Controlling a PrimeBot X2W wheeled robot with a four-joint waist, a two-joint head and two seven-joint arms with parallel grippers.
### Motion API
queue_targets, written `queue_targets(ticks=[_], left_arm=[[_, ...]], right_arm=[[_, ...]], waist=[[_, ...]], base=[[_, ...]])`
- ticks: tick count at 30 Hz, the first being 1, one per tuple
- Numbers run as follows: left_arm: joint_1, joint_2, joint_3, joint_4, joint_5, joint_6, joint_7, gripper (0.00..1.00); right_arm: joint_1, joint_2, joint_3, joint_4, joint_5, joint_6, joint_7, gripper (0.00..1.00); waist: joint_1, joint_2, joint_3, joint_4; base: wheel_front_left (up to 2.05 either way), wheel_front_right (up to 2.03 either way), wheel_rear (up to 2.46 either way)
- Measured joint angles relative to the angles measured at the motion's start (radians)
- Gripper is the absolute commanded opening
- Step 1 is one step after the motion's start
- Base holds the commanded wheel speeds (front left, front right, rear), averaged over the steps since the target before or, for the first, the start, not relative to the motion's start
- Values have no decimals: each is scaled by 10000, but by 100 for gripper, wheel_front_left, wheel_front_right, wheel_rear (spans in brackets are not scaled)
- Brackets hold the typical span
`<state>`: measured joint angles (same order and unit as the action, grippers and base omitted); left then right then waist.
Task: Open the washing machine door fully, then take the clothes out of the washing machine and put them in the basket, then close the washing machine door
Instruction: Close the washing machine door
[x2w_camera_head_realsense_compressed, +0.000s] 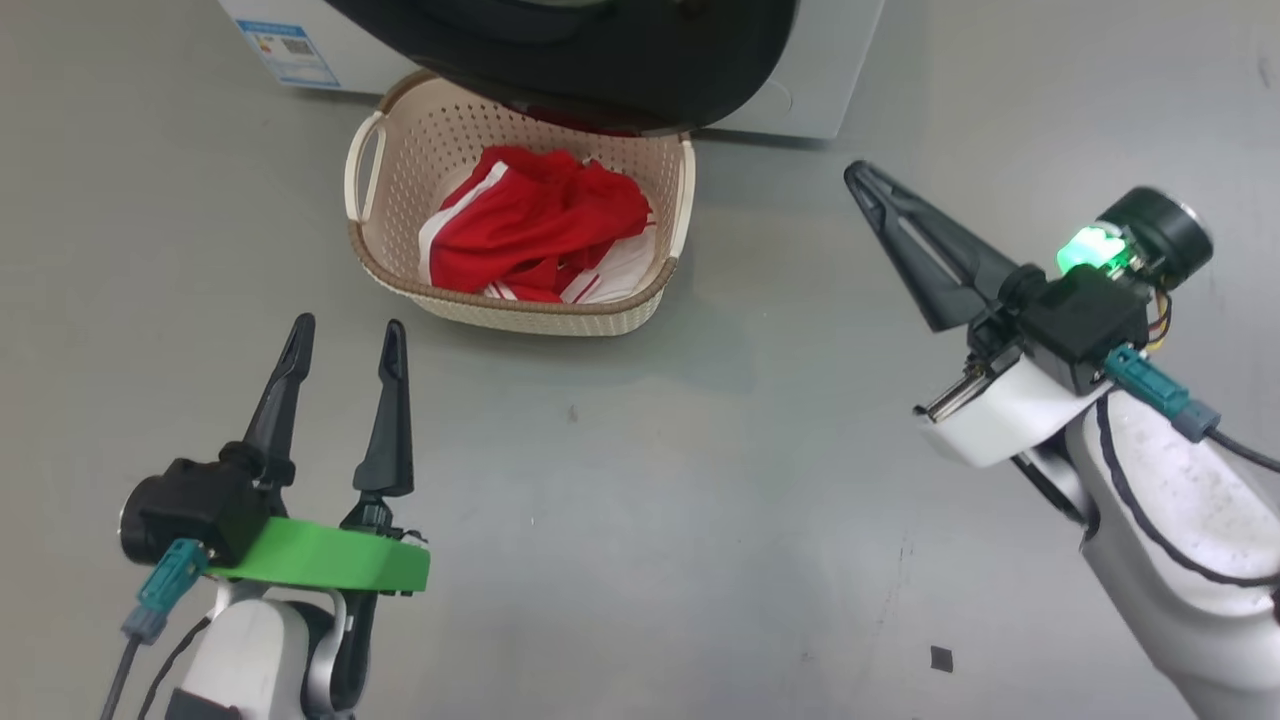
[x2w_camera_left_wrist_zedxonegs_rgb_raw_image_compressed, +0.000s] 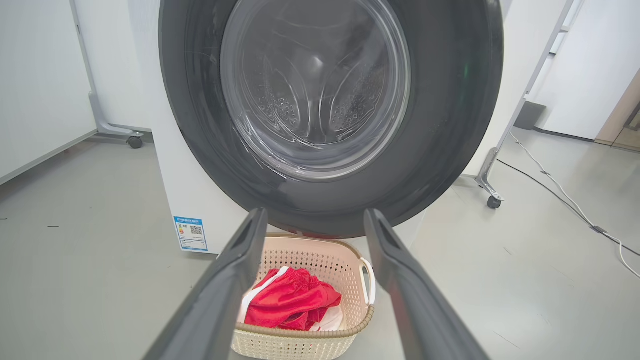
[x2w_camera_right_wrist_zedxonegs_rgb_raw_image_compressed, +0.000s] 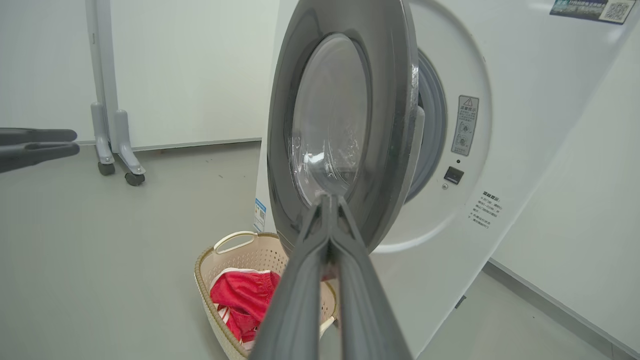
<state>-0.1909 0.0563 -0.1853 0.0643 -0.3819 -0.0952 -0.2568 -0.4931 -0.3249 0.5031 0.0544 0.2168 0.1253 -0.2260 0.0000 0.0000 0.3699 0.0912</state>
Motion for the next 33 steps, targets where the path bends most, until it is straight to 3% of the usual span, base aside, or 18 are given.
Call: queue_targets(ticks=[19,33], left_arm=[[-1158,-238,-345,33,-48,-155,0,100],[-1381,-288,-502,27,-669,-155,-2,100]], right_arm=[[-3100,-1189,688,911,485,12,640,0],[-4321,-1421,86,1893,1542,54,706,0]], waist=[[0,0,1993,1719],[0,0,2815,2521]], base=[[0,0,0],[0,0,0]])
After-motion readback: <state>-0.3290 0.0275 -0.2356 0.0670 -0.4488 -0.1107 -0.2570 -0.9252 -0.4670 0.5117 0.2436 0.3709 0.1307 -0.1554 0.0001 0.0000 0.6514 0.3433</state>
